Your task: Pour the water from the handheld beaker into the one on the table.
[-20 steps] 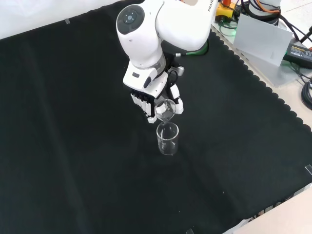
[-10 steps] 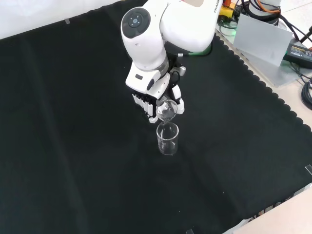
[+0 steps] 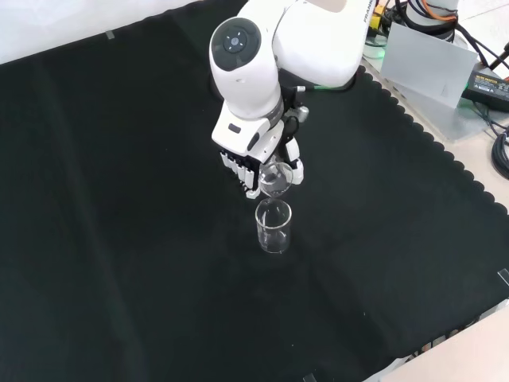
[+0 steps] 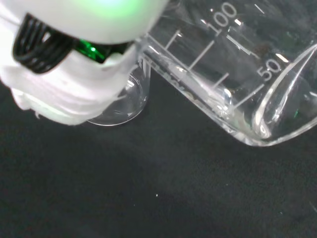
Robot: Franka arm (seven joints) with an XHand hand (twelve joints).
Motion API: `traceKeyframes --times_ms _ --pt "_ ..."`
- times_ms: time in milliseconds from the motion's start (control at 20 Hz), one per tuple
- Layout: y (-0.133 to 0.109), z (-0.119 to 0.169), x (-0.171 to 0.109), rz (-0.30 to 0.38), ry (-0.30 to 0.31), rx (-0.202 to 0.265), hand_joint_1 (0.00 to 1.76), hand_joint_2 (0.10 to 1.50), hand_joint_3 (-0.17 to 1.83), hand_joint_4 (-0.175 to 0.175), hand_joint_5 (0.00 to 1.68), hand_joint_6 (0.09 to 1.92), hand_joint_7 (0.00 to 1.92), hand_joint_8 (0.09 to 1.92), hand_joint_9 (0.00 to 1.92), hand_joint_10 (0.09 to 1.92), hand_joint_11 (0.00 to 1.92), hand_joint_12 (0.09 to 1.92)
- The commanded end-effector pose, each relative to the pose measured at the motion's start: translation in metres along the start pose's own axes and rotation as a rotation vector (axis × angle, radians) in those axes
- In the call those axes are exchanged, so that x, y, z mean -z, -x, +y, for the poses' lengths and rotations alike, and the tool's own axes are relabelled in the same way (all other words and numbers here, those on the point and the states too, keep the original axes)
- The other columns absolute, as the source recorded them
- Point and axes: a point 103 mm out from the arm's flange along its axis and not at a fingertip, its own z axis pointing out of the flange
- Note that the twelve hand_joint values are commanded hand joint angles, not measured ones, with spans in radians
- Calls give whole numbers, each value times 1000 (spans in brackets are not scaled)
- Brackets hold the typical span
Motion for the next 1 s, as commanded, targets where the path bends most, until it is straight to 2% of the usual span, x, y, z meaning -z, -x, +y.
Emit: traceKeyframes --times_ms 50,450,1000 --pt "-4 -1 2 -29 -7 2 1213 563 741 -119 1407 461 1698 529 1634 421 1441 742" --pt "-9 3 2 -90 -23 3 1213 561 744 -117 1407 464 1697 534 1632 426 1441 742" --pt "-9 15 5 -113 -53 -3 1210 556 762 -106 1392 502 1684 570 1618 461 1434 749"
